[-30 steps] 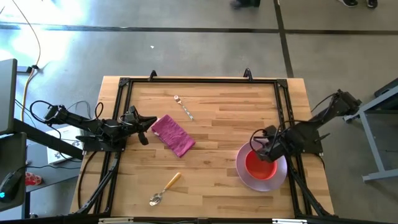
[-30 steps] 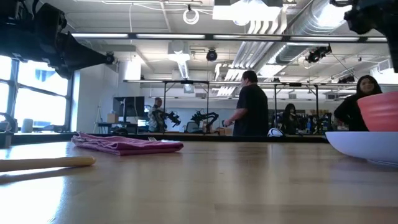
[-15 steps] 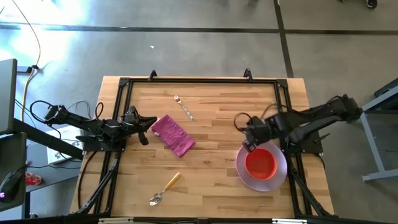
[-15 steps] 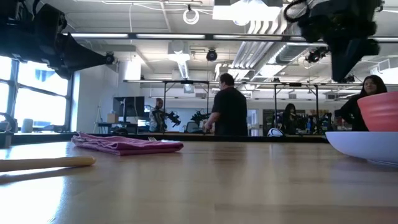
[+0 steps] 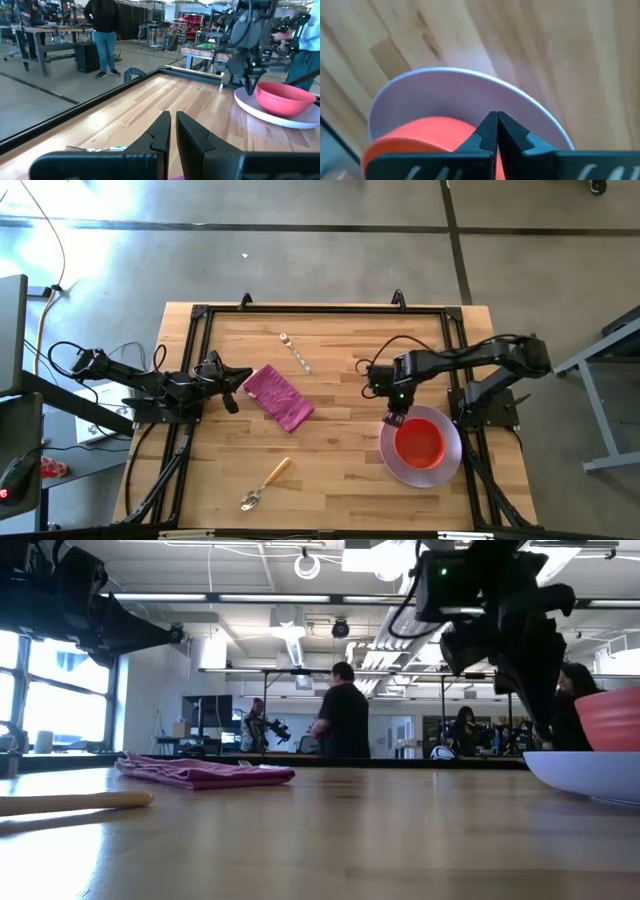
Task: Set table place
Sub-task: Move the purple plate closer to the middle of the table
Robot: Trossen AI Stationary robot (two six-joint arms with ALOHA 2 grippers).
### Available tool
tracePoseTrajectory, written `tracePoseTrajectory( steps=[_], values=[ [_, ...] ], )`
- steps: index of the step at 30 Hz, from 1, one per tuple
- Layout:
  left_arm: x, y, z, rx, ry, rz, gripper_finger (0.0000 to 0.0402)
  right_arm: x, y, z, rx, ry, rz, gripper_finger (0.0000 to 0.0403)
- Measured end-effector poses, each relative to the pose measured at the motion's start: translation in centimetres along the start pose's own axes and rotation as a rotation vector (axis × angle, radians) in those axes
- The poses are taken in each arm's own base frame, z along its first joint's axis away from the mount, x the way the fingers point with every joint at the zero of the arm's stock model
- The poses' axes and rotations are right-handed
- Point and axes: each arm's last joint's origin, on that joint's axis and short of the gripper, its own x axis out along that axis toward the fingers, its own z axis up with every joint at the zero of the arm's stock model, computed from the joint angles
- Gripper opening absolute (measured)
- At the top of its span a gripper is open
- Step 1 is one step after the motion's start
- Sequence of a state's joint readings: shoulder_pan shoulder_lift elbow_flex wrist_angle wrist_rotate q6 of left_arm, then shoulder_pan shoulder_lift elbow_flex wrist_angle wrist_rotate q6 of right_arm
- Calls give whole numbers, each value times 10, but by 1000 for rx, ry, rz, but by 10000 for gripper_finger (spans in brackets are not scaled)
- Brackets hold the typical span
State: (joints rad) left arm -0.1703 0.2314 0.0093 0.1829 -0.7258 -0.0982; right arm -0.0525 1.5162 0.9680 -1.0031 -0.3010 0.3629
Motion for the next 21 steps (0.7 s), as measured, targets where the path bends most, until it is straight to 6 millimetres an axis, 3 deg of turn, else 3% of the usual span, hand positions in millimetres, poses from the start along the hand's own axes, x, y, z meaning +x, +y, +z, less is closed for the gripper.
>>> tracePoseTrajectory(
  steps=[8,21],
  values=[
    [0,0,0,0,0,0,19,20,-2,9,-89,80,15,0],
    [0,0,0,0,0,0,19,41,0,29,-157,20,8,0]
  ],
)
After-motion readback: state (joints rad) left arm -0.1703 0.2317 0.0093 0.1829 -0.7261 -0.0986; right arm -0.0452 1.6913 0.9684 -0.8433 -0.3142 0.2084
